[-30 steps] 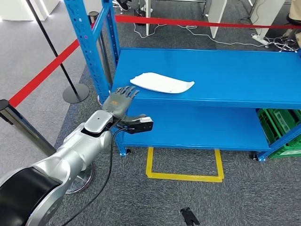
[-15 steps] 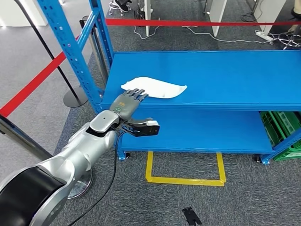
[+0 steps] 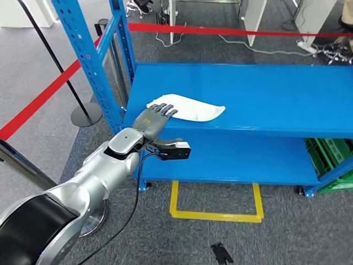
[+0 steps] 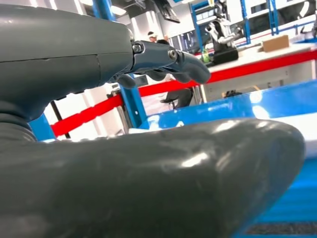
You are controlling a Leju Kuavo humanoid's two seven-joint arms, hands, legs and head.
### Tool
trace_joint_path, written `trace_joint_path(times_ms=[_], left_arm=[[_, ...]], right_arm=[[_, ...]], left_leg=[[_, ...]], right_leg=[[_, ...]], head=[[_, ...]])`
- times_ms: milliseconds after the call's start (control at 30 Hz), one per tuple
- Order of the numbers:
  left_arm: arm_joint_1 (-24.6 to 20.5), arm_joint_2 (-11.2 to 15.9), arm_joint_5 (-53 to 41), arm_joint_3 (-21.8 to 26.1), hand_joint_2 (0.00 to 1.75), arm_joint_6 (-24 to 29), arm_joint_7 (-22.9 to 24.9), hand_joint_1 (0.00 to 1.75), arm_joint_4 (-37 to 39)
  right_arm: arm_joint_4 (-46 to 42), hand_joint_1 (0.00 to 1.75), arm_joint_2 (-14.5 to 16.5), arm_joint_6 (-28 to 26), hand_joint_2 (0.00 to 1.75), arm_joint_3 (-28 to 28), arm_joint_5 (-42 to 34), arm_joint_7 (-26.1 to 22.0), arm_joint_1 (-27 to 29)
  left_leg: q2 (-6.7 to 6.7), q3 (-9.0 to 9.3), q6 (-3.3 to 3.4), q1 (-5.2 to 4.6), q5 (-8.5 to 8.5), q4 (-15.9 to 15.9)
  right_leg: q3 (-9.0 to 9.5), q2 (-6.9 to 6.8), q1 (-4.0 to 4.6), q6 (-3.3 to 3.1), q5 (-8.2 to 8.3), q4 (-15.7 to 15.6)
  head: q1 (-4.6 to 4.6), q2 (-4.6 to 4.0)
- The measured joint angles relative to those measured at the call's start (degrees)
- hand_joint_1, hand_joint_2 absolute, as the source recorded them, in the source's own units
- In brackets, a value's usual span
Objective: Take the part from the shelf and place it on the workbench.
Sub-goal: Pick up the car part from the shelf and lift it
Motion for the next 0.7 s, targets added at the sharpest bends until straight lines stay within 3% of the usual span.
trace_joint_path(times_ms=[100, 133, 167, 233, 267, 300, 333, 400, 467, 533, 600, 633, 667, 700], left_arm=[[0.24, -0.14, -0.03, -0.38, 0.0, -0.08, 0.0, 0.0, 0.0], [0.43, -0.14, -0.04, -0.55, 0.0, -0.1, 0.0, 0.0, 0.0], [0.57, -0.14, -0.04, -0.69, 0.0, -0.12, 0.0, 0.0, 0.0], [0.64, -0.18, -0.05, -0.87, 0.0, -0.13, 0.0, 0.0, 0.0], [0.57, -0.2, -0.05, -0.92, 0.0, -0.14, 0.0, 0.0, 0.0], [0.49, -0.22, -0.06, -0.96, 0.0, -0.2, 0.01, 0.0, 0.0], [0.44, -0.23, -0.07, -0.98, 0.0, -0.26, 0.01, 0.0, 0.0], [0.39, -0.27, -0.09, -1.03, 0.0, -0.38, 0.02, 0.0, 0.0], [0.31, -0.39, -0.1, -1.08, 0.0, -0.41, 0.02, 0.0, -0.02], [0.2, -0.52, -0.1, -1.13, 0.0, -0.49, 0.02, 0.0, -0.03], [0.34, -0.53, -0.1, -1.16, 0.0, -0.69, 0.02, 0.0, -0.02], [0.48, -0.51, -0.1, -1.17, 0.0, -0.79, 0.02, 0.0, -0.02], [0.59, -0.49, -0.1, -1.18, 0.0, -0.87, 0.02, 0.0, -0.02], [0.63, -0.49, -0.1, -1.2, 0.0, -0.91, 0.02, 0.0, -0.02]], right_arm=[[0.0, 0.0, -0.01, 0.0, 1.75, -0.09, -0.01, 0.01, 0.1], [0.0, 0.0, -0.04, -0.01, 1.75, -0.14, -0.01, 0.02, 0.16], [0.0, 0.0, -0.09, -0.02, 1.75, -0.19, -0.01, 0.02, 0.2], [0.0, 0.0, -0.17, -0.04, 1.75, -0.27, 0.0, 0.02, 0.21], [0.02, 0.0, -0.14, -0.03, 1.75, -0.3, 0.0, 0.02, 0.21], [0.03, 0.0, -0.1, -0.02, 1.75, -0.33, 0.0, 0.01, 0.21], [0.04, 0.0, -0.06, -0.02, 1.75, -0.37, 0.0, 0.01, 0.21], [0.04, 0.0, -0.04, -0.03, 1.75, -0.47, 0.0, 0.01, 0.19], [0.04, 0.0, -0.04, -0.04, 1.75, -0.54, 0.01, -0.01, 0.22], [0.03, 0.0, -0.04, -0.03, 1.75, -0.56, 0.02, -0.06, 0.19], [0.02, 0.0, -0.06, -0.02, 1.75, -0.59, 0.02, -0.13, 0.2], [0.02, 0.0, -0.07, -0.02, 1.75, -0.6, 0.02, -0.14, 0.23], [0.02, 0.0, -0.08, -0.02, 1.75, -0.61, 0.02, -0.15, 0.26], [0.02, 0.0, -0.09, -0.02, 1.75, -0.62, 0.02, -0.15, 0.28]], left_leg=[[-0.01, 0.58, 0.31, 0.07, -0.61, -0.03], [-0.03, 0.8, 0.26, 0.11, -0.86, -0.01], [-0.06, 1.12, 0.13, 0.21, -1.14, 0.05], [-0.12, 1.97, -0.42, 0.52, -1.99, 0.37], [-0.16, 2.25, -0.81, 0.55, -2.52, 0.73], [-0.2, 2.39, -1.14, 0.51, -2.92, 1.05], [-0.23, 2.4, -1.41, 0.41, -3.19, 1.27], [-0.25, 2.4, -1.72, 0.35, -3.42, 1.31], [-0.12, 2.08, -2.22, 0.47, -4.21, 2.26], [0.01, -0.49, -2.79, 0.56, -6.55, 7.29], [0.04, -5.12, -3.02, 0.61, -9.15, 15.09], [0.04, -6.91, -2.97, 0.61, -9.34, 17.55], [0.04, -7.71, -2.8, 0.6, -8.36, 17.96], [0.03, -7.32, -2.51, 0.56, -6.29, 16.07]], right_leg=[[-6.21, -0.07, -0.15, 0.67, -3.99, 10.84], [-7.58, -0.09, -0.19, 0.9, -3.85, 12.56], [-7.82, -0.12, -0.25, 1.11, -2.48, 11.96], [-5.25, -0.3, -0.58, 1.67, 2.44, 5.01], [-3.46, -0.32, -0.69, 1.91, 4.16, 1.19], [-2.14, -0.28, -0.79, 1.74, 5.08, -1.44], [-1.49, -0.21, -0.78, 1.38, 5.14, -2.64], [-1.34, 0.03, -0.62, 0.1, 4.63, -2.59], [-1.14, 0.1, -0.63, -0.74, 4.32, -2.59], [-0.75, 0.06, -0.71, -1.39, 3.99, -2.67], [-0.38, 0.01, -0.7, -1.73, 3.6, -2.67], [-0.16, 0.03, -0.69, -1.79, 3.4, -2.67], [0.13, 0.08, -0.66, -1.79, 3.19, -2.67], [0.48, 0.13, -0.63, -1.75, 2.96, -2.68]], head=[[0.2, -0.01], [0.21, 0.0], [0.21, 0.0], [0.23, 0.0], [0.36, 0.0], [0.43, 0.01], [0.43, 0.01], [0.23, 0.01], [0.03, 0.01], [-0.09, 0.01], [-0.14, 0.0], [-0.16, 0.0], [-0.15, 0.0], [-0.15, 0.01]])
